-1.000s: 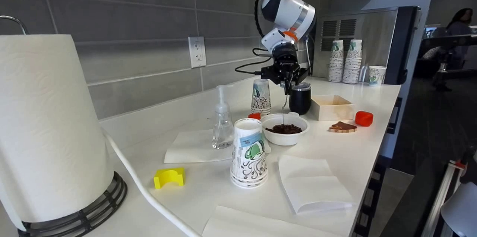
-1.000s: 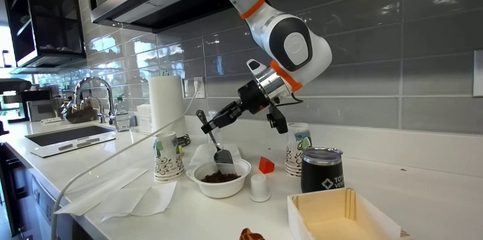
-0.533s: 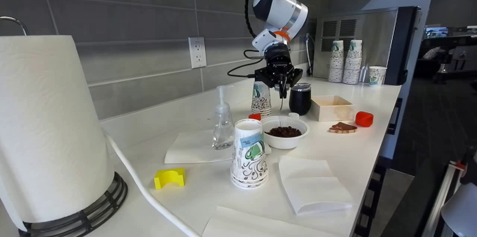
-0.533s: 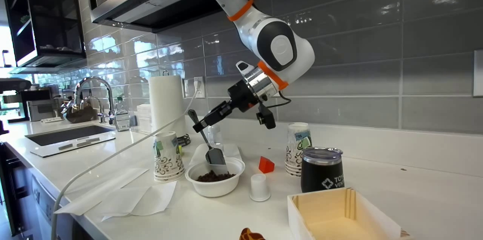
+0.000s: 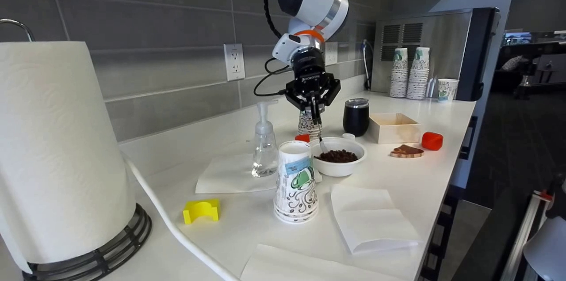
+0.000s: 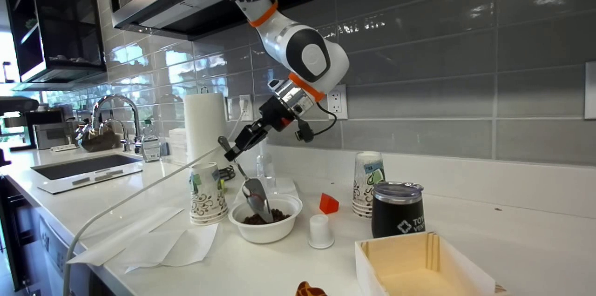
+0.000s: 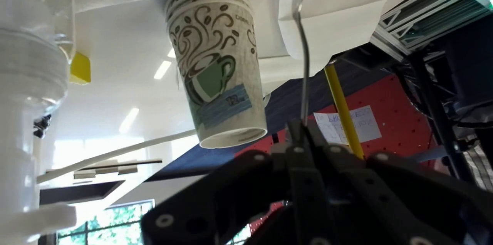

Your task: Stir the contents of the bowl using the cake knife

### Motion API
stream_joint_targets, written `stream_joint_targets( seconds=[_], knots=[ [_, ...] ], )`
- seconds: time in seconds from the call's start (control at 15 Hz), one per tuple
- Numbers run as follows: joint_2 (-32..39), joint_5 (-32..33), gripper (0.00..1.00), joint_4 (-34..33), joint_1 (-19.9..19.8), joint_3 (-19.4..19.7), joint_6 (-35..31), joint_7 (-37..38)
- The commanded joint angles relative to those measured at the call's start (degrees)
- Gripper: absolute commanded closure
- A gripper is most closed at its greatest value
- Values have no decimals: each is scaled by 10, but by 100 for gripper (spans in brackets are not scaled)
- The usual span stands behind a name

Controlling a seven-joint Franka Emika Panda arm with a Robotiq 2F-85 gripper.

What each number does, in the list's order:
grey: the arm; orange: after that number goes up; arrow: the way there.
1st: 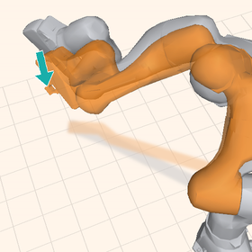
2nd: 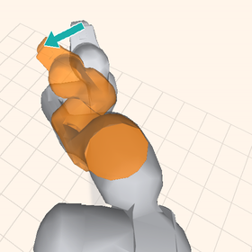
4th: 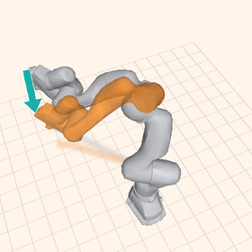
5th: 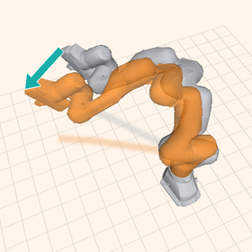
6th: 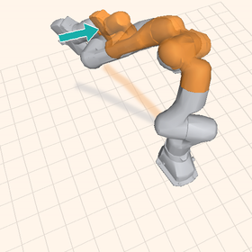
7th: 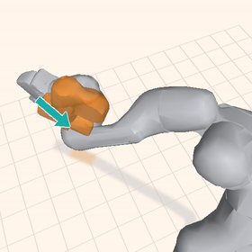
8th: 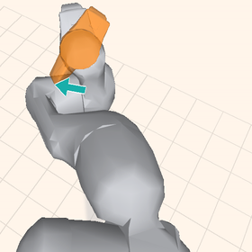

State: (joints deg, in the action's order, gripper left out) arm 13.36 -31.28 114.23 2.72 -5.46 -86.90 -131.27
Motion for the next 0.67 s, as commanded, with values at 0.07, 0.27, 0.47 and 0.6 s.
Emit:
stream_joint_targets(
  seconds=[0.07, 0.27, 0.47, 0.6],
  knots=[
    [-18, 34, 99, 3, 21, -13, -27, 95],
    [-20, 53, 99, 0, 27, -19, -42, 132],
    [-14, 80, 99, -3, 30, -22, -61, 154],
    [-4, 98, 99, -4, 30, -23, -74, 170]
  ],
)
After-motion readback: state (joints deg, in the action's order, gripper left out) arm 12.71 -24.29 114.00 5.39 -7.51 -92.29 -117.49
